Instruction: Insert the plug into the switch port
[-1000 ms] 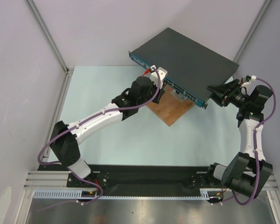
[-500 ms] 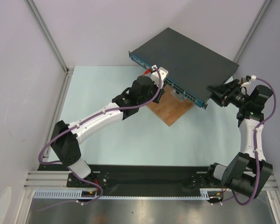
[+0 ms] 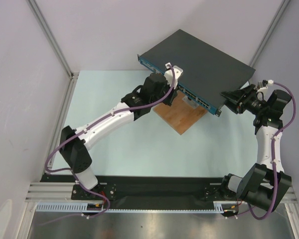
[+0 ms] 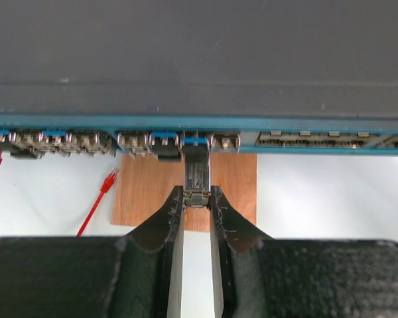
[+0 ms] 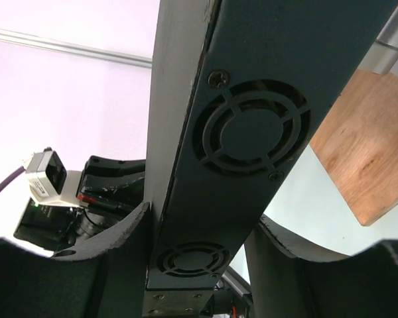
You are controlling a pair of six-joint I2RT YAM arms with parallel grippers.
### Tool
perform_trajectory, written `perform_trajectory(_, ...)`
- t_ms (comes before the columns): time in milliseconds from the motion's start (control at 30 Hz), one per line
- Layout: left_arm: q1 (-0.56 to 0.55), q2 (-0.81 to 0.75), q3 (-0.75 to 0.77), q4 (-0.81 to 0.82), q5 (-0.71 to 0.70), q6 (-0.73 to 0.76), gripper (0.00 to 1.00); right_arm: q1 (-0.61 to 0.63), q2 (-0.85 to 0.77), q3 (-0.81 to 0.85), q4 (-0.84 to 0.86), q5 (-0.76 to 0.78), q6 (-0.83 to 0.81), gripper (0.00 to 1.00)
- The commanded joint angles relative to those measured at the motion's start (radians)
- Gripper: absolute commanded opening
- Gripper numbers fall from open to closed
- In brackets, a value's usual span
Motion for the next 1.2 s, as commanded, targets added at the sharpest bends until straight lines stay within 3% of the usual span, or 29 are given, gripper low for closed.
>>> perform_trajectory(0, 0.016, 0.025, 0.126, 0.082, 0.012, -0.001, 0.0, 0.074, 0.007, 0.022, -0.008, 0.06, -0.226, 0.0)
perform_trajectory(333, 0.019, 0.09, 0.193, 0.095, 0.053, -0.026, 0.04, 0.081, 0.019, 0.034, 0.004, 0.057, -0.206, 0.0)
perform_trajectory(533, 0.039, -0.022, 0.114, 0.064, 0.116, -0.003, 0.41, 0.078, 0.028, 0.042, 0.007, 0.051, -0.198, 0.0)
perform_trajectory(667, 0.043, -0.103, 0.056, 0.009, 0.128, 0.003, 0.55, 0.074, 0.03, 0.043, 0.01, 0.046, -0.188, 0.0)
perform_trajectory(767, 0.043, -0.149, 0.013, -0.031, 0.115, -0.001, 0.57, 0.069, 0.025, 0.043, 0.009, 0.045, -0.188, 0.0)
perform_trajectory(900, 0.045, -0.183, -0.059, -0.037, 0.096, 0.003, 0.49, 0.067, 0.025, 0.043, 0.009, 0.043, -0.194, 0.0)
perform_trajectory(933, 0.045, -0.183, -0.063, -0.04, 0.096, 0.005, 0.36, 0.067, 0.025, 0.043, 0.007, 0.043, -0.197, 0.0)
perform_trajectory(1033, 0.045, -0.153, -0.044, -0.048, 0.107, -0.003, 0.23, 0.067, 0.028, 0.043, 0.004, 0.045, -0.2, 0.0)
perform_trajectory(1167, 0.043, -0.094, 0.002, -0.063, 0.134, -0.022, 0.15, 0.066, 0.028, 0.042, 0.001, 0.045, -0.198, 0.0)
